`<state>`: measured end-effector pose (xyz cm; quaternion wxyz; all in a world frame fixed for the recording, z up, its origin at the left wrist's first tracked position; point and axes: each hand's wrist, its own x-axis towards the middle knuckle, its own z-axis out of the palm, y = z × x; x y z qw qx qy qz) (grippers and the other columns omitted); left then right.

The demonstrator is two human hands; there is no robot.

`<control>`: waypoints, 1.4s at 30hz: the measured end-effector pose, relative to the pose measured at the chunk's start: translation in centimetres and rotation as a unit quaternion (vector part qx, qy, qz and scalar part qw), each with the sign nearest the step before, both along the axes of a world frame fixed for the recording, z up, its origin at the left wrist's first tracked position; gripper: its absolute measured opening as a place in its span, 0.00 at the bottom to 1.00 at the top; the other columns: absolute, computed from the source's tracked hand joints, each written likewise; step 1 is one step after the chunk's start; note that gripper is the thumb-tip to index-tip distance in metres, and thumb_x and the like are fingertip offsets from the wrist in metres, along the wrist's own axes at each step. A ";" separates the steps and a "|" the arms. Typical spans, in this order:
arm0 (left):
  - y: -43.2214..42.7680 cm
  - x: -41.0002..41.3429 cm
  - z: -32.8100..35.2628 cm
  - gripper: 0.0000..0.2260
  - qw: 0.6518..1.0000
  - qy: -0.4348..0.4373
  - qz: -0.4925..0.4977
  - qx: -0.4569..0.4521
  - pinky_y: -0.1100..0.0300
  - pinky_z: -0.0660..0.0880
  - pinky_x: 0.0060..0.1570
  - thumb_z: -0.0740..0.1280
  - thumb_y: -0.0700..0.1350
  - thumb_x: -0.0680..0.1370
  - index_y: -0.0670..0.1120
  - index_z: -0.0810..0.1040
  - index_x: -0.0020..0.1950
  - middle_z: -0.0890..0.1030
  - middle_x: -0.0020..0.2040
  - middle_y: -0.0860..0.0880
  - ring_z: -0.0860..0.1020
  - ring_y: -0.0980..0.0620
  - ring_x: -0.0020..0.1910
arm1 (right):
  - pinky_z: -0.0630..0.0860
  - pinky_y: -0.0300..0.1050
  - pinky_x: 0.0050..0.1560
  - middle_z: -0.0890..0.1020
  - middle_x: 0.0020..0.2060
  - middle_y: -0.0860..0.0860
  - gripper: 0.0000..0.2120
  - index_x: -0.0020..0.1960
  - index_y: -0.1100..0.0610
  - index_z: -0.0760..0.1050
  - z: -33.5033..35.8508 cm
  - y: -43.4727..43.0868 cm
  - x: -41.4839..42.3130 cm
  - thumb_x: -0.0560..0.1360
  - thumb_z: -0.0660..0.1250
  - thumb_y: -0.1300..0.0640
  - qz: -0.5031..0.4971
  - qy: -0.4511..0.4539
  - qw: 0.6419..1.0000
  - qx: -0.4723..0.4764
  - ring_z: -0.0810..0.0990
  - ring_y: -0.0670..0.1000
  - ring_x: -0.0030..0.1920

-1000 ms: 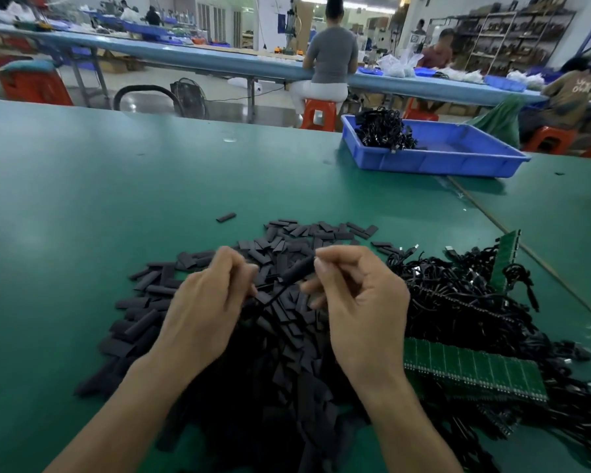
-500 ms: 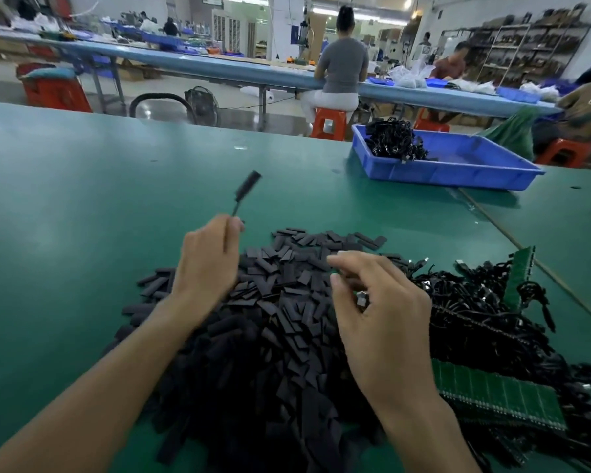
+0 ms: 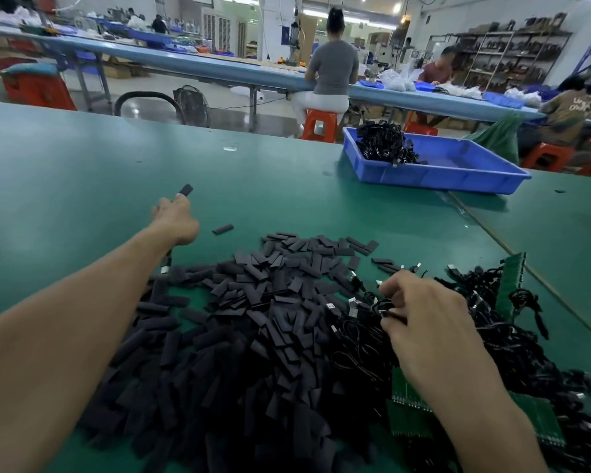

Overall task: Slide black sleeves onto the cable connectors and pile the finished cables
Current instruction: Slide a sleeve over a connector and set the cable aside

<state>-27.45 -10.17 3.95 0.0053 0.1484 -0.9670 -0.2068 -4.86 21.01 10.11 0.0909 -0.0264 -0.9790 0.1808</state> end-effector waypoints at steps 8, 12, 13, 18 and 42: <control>3.0 2.6 -2.7 0.15 0.980 0.163 -0.108 0.027 0.48 0.67 0.70 0.62 0.37 0.81 0.40 0.77 0.67 0.75 0.68 0.40 0.72 0.42 0.68 | 0.78 0.49 0.50 0.76 0.51 0.48 0.11 0.51 0.49 0.73 0.5 -0.5 -0.8 0.78 0.60 0.65 0.071 -0.080 0.992 0.066 0.77 0.50 0.48; 10.3 9.4 -1.5 0.09 0.917 0.211 -0.238 0.240 0.55 0.78 0.52 0.65 0.45 0.82 0.45 0.84 0.51 0.85 0.48 0.50 0.82 0.51 0.49 | 0.79 0.51 0.53 0.79 0.54 0.50 0.15 0.54 0.48 0.78 0.2 -1.1 -1.6 0.77 0.64 0.66 0.087 -0.069 0.992 0.059 0.79 0.53 0.51; 11.9 11.2 -1.0 0.09 0.892 0.197 -0.267 0.308 0.55 0.79 0.50 0.65 0.48 0.81 0.47 0.84 0.49 0.85 0.46 0.51 0.82 0.53 0.47 | 0.79 0.52 0.54 0.80 0.54 0.50 0.16 0.55 0.47 0.79 0.3 -1.1 -1.7 0.76 0.65 0.67 0.087 -0.063 0.993 0.041 0.80 0.53 0.52; 17.3 16.6 -0.3 0.10 0.769 0.095 -0.316 0.548 0.57 0.76 0.44 0.62 0.39 0.71 0.40 0.78 0.51 0.79 0.44 0.43 0.77 0.51 0.42 | 0.77 0.51 0.50 0.84 0.42 0.44 0.11 0.46 0.46 0.76 0.4 -0.4 -1.8 0.70 0.74 0.60 0.063 0.041 0.997 0.008 0.81 0.52 0.49; 17.3 17.3 -3.4 0.13 0.722 0.104 -0.306 0.613 0.57 0.67 0.39 0.73 0.44 0.73 0.36 0.76 0.47 0.74 0.39 0.43 0.70 0.48 0.37 | 0.69 0.57 0.65 0.82 0.36 0.37 0.10 0.38 0.38 0.76 -0.4 2.4 -3.0 0.76 0.71 0.49 0.160 -0.019 0.985 -0.054 0.79 0.41 0.47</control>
